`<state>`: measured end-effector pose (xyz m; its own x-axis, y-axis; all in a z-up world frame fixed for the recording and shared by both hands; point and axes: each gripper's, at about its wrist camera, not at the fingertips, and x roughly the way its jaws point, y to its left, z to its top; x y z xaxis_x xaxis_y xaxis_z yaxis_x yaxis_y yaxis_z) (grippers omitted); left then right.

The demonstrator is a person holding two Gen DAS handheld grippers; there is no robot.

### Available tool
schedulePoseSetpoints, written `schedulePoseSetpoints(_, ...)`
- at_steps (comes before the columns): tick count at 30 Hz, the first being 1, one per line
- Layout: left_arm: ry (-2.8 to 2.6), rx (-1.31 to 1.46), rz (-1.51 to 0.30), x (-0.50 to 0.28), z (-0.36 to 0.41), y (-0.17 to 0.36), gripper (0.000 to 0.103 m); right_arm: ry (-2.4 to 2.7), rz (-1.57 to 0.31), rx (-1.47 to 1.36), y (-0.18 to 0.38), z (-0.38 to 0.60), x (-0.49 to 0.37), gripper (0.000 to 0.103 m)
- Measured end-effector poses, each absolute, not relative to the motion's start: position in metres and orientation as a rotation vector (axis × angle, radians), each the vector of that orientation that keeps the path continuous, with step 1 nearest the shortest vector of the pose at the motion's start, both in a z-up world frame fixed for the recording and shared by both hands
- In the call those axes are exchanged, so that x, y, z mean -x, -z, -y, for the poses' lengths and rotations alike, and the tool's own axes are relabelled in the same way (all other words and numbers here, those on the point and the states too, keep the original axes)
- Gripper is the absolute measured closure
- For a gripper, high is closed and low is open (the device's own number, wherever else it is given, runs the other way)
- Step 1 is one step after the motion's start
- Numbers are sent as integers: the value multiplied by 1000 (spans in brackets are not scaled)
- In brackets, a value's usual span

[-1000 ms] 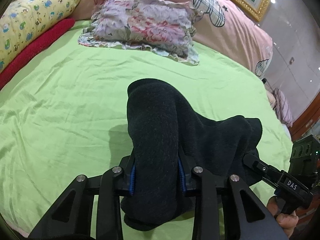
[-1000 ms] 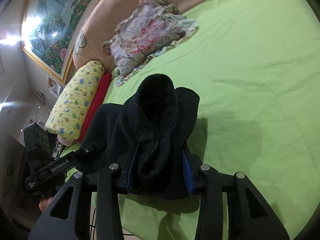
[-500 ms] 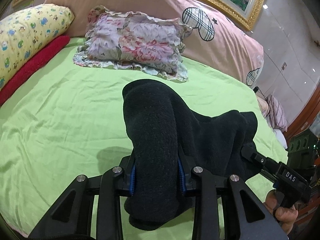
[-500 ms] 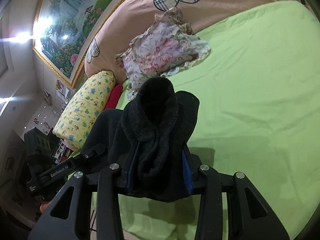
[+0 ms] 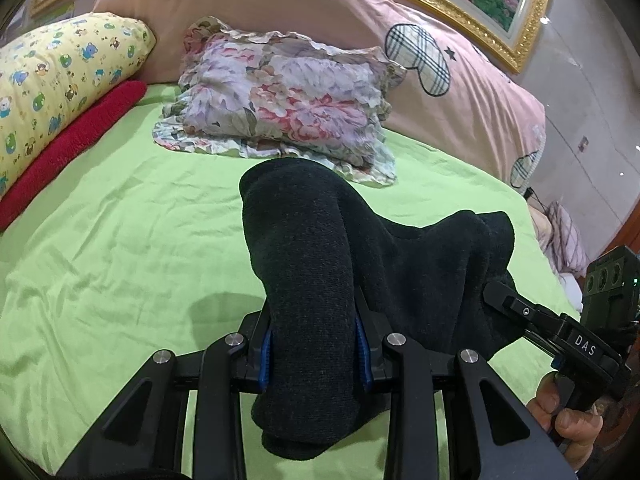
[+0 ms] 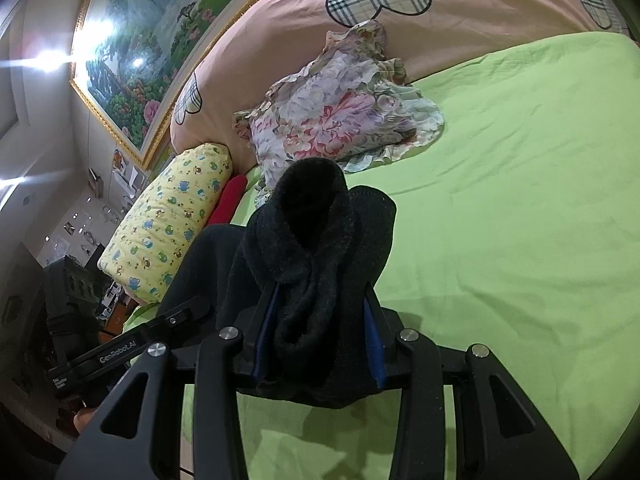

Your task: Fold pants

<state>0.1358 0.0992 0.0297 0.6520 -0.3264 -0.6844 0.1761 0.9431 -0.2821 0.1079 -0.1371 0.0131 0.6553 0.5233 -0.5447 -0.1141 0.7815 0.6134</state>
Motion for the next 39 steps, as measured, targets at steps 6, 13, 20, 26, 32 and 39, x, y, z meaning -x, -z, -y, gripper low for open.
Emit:
schedulePoseSetpoints(6,240,205,-841,-168,-108,-18,71,-408,-824,-558,0,126,-147,62)
schedulePoseSetpoints(13,195,224,-847,-196,-114,-12,71,-425,-846,-542,8,116,-180,62)
schedulePoseSetpoints(20,179,225,-862,-214,-118,-4,71,-442,-879,-532,18,112,-208,62)
schedulePoseSetpoints(26,164,233,-890,-222,-121,10,71,-443,-930,-527,36,109,-221,62)
schedulePoseSetpoints(32,148,246,-917,-225,-129,28,63,-410,-968,-535,53,116,-228,56)
schedulePoseSetpoints(39,102,233,-945,-228,-134,43,29,-353,-963,-462,67,123,-230,52)
